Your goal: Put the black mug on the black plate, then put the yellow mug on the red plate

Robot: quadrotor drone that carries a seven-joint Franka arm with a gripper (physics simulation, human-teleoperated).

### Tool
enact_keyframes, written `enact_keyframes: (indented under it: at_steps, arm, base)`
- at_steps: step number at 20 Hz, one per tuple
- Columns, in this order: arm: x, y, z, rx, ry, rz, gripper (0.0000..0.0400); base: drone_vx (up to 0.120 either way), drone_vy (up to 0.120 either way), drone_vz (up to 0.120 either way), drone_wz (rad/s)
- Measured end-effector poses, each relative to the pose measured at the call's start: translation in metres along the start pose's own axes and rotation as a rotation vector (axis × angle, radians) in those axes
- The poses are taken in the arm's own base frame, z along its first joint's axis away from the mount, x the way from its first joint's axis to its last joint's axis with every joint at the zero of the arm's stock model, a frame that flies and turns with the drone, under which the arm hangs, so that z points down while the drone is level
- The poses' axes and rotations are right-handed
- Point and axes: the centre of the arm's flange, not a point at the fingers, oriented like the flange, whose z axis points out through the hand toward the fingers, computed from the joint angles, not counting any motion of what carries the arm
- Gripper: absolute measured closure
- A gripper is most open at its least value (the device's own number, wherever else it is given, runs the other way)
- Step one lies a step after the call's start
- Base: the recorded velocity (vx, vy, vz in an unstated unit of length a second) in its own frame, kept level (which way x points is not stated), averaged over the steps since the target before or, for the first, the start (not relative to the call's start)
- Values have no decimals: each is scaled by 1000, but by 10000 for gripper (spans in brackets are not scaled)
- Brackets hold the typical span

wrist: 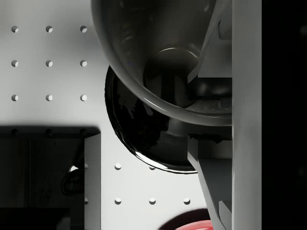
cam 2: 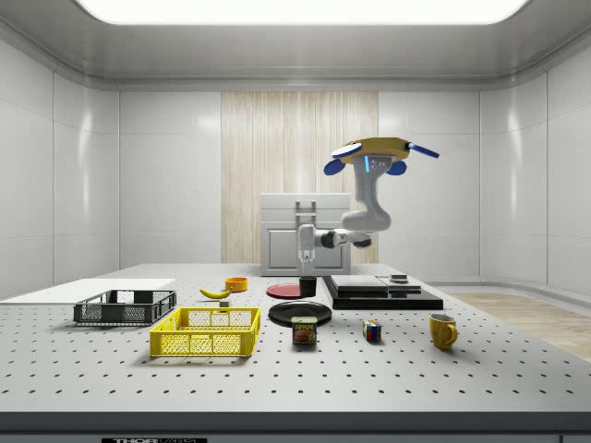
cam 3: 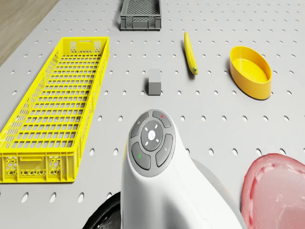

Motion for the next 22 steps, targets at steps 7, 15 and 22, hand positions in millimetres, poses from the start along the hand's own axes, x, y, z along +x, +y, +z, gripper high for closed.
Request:
enact_keyframes:
  at_steps: [7,15,22]
  arm:
    - [0,0,6,0,0,0,300]
    - [0,0,36,0,0,0,300]
    - [0,0,62,0,0,0,300]
  base:
    - [51,0,0,0]
    - [0,0,0,0]
    - [0,0,0,0]
